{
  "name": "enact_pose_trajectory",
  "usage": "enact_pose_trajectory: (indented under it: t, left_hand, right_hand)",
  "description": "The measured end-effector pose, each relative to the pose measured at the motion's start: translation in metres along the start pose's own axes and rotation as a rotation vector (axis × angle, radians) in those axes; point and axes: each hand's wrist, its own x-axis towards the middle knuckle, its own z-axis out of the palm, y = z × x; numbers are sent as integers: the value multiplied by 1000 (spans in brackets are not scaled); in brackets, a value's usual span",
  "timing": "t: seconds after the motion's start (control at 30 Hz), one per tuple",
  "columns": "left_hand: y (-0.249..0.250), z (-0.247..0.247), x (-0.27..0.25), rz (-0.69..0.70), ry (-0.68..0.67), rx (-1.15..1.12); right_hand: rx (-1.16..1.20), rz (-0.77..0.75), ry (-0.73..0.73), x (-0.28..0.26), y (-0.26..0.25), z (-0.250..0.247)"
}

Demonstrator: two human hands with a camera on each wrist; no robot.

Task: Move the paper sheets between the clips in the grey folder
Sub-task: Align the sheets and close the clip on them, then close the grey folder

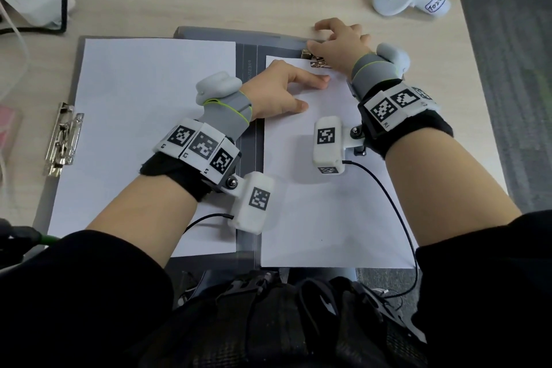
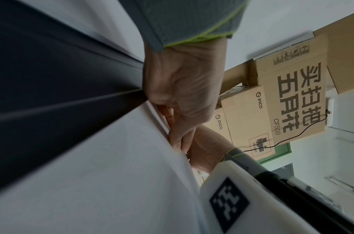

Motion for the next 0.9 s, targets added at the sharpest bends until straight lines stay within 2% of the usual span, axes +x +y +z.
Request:
enact_pose_trajectory:
  t: [0.37, 0.47, 0.57, 0.8, 0.9]
  left_hand:
    - [14, 1, -10, -63, -38, 10]
    - [26, 3, -22, -51, 9, 107]
    - [32, 4, -32, -43, 39, 145]
    - [31, 9, -82, -22, 130, 69]
    - [26, 8, -103, -14, 218, 51]
  right_hand:
    - [87, -92, 58, -37, 5, -12]
    - [121, -147, 65, -59, 8, -15]
    - [173, -142, 41, -72, 9, -12]
    - [311, -217, 9, -120, 6, 1]
    - [316, -247, -15, -138, 2, 10]
